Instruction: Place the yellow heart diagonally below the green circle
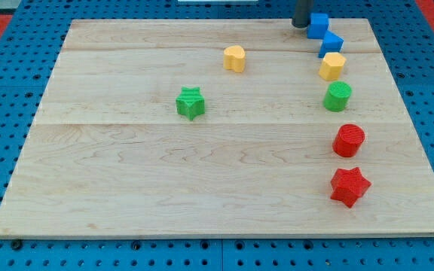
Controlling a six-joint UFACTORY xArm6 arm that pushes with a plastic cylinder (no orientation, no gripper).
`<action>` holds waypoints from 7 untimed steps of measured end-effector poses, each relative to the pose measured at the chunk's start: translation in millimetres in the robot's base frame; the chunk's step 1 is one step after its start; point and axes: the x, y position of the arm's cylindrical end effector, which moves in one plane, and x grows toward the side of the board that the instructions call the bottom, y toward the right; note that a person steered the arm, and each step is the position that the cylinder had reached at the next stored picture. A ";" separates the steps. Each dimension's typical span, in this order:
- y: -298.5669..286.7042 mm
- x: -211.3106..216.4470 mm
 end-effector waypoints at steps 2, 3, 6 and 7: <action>-107.9 43.5; -138.7 83.9; -93.9 183.0; -114.0 159.0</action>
